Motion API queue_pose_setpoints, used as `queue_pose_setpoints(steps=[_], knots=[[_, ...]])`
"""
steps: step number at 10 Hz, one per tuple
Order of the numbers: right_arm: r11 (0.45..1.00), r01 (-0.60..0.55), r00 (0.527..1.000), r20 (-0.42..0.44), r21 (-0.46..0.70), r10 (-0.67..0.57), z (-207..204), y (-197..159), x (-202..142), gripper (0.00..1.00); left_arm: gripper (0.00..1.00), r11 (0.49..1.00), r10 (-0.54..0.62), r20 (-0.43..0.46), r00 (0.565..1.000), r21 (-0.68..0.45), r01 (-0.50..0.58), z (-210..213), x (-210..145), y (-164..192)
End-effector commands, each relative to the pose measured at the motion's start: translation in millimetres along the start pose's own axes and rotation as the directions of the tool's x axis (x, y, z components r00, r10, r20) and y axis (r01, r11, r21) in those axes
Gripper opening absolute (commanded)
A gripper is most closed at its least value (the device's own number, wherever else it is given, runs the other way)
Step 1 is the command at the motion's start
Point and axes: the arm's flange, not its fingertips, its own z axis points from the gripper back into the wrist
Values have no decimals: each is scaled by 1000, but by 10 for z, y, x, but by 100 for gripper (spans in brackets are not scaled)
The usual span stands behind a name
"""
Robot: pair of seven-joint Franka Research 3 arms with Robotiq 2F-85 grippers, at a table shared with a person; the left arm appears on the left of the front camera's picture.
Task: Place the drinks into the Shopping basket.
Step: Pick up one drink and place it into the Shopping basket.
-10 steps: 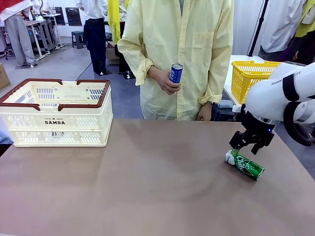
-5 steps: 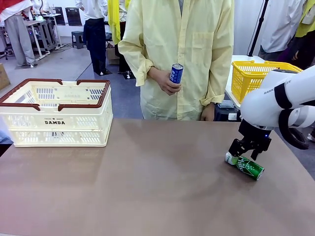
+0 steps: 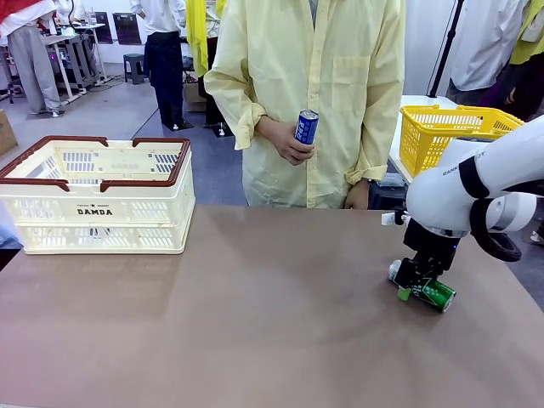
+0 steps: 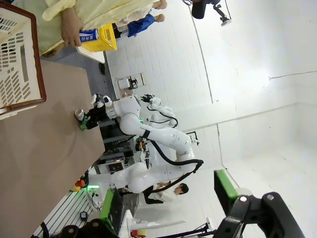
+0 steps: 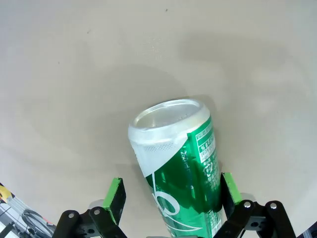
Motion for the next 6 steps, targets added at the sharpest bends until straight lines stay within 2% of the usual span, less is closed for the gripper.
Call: queue_pose_setpoints(steps=[1,2,3,6], knots=[[999,-27,1000,5,27,27,16,-23,31,100,100,1000,-1,-1,1000,12,1,-11,-39,5],[999,-31,1000,4,23,31,15,-17,36,42,100,1000,-1,-1,1000,12,1,-11,-39,5],[999,-30,1000,2,16,30,23,-14,49,0,100,1000,-1,-1,1000,12,1,-11,-39,5],[999,-33,999,-2,15,33,23,-12,49,0,100,1000,-1,-1,1000,12,1,-11,-39,5]])
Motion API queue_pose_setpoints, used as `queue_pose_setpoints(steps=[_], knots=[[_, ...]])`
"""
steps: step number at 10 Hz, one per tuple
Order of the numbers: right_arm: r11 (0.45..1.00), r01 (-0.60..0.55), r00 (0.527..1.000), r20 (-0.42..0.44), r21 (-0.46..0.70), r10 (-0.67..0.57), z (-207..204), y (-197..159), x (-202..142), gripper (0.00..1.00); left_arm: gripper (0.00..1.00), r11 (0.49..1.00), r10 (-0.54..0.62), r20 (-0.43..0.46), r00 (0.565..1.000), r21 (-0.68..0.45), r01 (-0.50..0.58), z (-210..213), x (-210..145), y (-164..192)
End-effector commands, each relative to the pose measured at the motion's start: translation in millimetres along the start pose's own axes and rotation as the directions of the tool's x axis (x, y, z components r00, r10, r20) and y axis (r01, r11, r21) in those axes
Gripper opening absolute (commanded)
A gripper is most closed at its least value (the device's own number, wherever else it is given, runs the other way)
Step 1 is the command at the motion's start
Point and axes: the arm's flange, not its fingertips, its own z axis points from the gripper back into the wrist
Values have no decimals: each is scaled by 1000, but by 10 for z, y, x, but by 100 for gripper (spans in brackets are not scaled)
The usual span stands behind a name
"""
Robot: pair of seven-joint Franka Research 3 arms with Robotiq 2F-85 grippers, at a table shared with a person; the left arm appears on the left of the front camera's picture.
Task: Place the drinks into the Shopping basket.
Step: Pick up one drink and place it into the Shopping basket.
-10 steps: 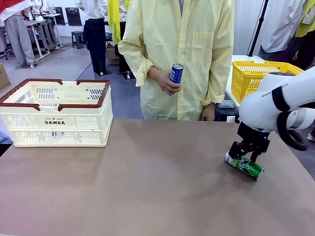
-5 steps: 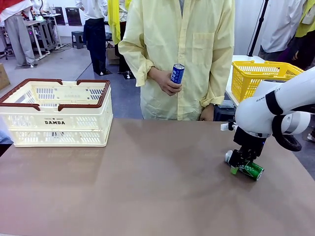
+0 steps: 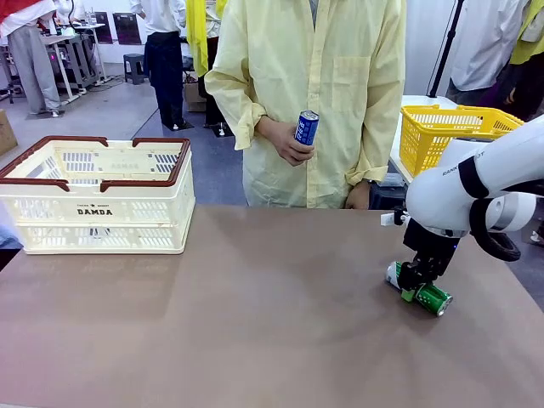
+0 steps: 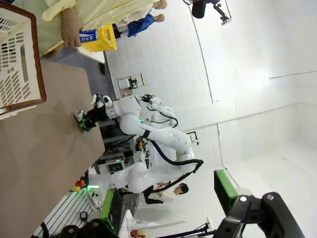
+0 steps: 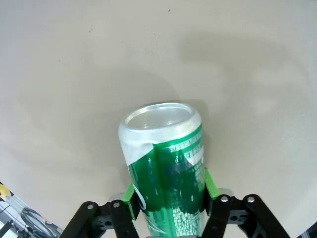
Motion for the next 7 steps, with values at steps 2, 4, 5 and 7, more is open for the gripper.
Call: queue_pose_setpoints(steps=[2,4,5,7], knots=[[999,-30,1000,-1,14,30,41,-8,38,0,100,1000,-1,-1,1000,12,1,-11,-39,5],[999,-8,1000,-16,52,9,596,-29,-150,0,100,1000,-1,-1,1000,12,1,-11,-39,5],[984,139,990,-40,115,-135,1125,-44,-406,0,100,1000,-1,-1,1000,12,1,-11,-39,5],[912,390,919,11,127,-394,1895,-20,-1034,0,100,1000,-1,-1,1000,12,1,-11,-39,5]])
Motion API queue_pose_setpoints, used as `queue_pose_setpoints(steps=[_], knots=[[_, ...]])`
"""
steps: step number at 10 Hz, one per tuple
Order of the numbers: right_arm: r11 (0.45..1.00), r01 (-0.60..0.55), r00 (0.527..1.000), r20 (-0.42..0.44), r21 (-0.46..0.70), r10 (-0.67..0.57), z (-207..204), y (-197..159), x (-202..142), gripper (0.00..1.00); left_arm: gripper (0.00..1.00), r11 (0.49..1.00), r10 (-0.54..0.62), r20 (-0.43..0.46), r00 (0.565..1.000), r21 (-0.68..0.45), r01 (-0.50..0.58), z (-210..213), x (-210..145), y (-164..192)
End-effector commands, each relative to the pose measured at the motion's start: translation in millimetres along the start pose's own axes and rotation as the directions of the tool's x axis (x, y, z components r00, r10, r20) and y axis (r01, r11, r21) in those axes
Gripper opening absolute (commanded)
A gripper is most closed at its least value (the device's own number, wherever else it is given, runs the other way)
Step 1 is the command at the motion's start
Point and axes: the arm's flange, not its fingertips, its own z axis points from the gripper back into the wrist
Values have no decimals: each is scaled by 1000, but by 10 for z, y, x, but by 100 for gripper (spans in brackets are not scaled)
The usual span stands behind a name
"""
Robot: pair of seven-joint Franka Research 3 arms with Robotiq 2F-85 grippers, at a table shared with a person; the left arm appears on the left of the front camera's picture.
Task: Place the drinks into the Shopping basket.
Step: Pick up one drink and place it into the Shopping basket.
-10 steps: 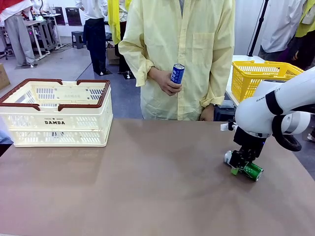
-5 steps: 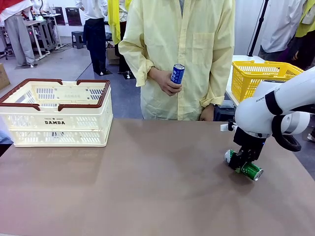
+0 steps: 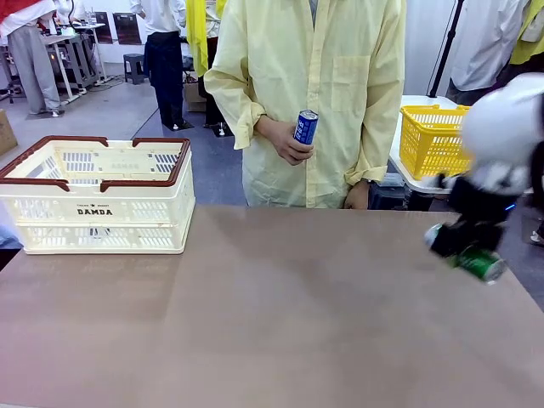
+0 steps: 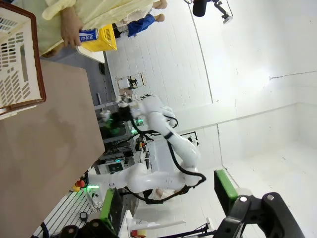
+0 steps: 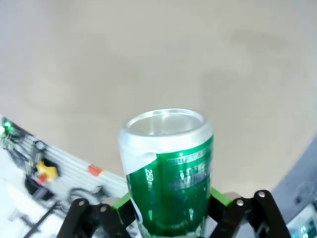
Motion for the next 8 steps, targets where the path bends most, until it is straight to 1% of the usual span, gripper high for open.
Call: queue_pose_setpoints(steps=[1,2,3,4,6,7,8], knots=[[966,256,963,79,41,-259,558,4,-479,0,100,1000,-2,-1,1000,12,2,-13,-41,0],[945,322,932,154,59,-328,627,-32,-643,0,100,1000,-2,-1,1000,12,2,-13,-41,0],[933,360,888,318,-29,-332,629,-157,-669,0,100,1000,-2,-1,1000,12,2,-13,-41,0],[973,228,969,86,46,-231,681,-80,-637,0,100,1000,-2,-1,1000,12,2,-13,-41,0],[973,228,969,86,46,-231,681,-80,-637,0,100,1000,-2,-1,1000,12,2,-13,-41,0],[959,280,947,150,41,-283,748,-116,-760,0,100,1000,-2,-1,1000,12,2,-13,-41,0],[929,349,909,197,120,-367,785,39,-728,0,100,1000,-2,-1,1000,12,2,-13,-41,0]])
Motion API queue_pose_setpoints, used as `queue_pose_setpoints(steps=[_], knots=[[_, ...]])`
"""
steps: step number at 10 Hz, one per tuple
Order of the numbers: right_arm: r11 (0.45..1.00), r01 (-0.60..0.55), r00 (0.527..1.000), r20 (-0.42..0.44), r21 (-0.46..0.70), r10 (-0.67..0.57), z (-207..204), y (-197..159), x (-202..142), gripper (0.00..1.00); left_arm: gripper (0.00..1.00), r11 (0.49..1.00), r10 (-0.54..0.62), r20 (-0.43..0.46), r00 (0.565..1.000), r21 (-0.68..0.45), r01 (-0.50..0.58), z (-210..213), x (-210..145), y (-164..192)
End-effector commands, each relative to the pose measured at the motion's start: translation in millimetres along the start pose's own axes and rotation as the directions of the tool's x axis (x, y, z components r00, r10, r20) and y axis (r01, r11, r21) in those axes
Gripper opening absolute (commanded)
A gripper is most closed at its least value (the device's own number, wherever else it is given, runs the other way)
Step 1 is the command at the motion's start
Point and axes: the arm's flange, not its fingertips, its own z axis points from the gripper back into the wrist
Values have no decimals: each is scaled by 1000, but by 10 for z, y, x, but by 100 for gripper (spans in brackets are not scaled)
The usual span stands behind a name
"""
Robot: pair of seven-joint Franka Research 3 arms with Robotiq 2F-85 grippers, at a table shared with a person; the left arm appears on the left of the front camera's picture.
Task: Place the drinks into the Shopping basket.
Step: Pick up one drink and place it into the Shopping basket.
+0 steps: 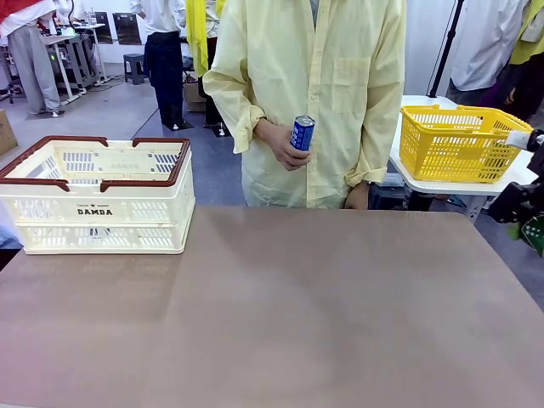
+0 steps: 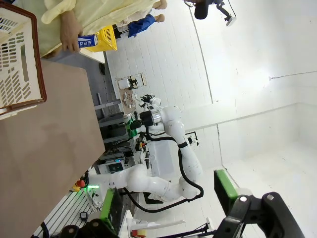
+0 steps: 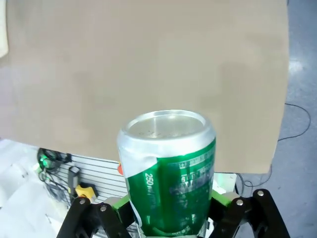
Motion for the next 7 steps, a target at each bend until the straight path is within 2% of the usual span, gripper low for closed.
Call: queue_pose_setpoints(steps=[1,3,5,6,7], knots=[[994,70,990,116,79,-79,172,435,-38,0,100,1000,-2,-2,1000,12,2,-14,-40,-1],[989,127,985,105,73,-134,142,1323,153,0,100,1000,-2,-2,1000,12,2,-14,-40,-1],[986,151,980,122,67,-158,-77,2322,304,0,100,1000,-2,-2,1000,12,2,-14,-40,-1],[991,133,980,146,34,-136,-156,2651,272,0,100,1000,-2,-2,1000,12,2,-14,-40,-1],[989,145,975,167,26,-147,-32,2475,266,0,100,1000,-2,-2,1000,12,2,-14,-40,-1]])
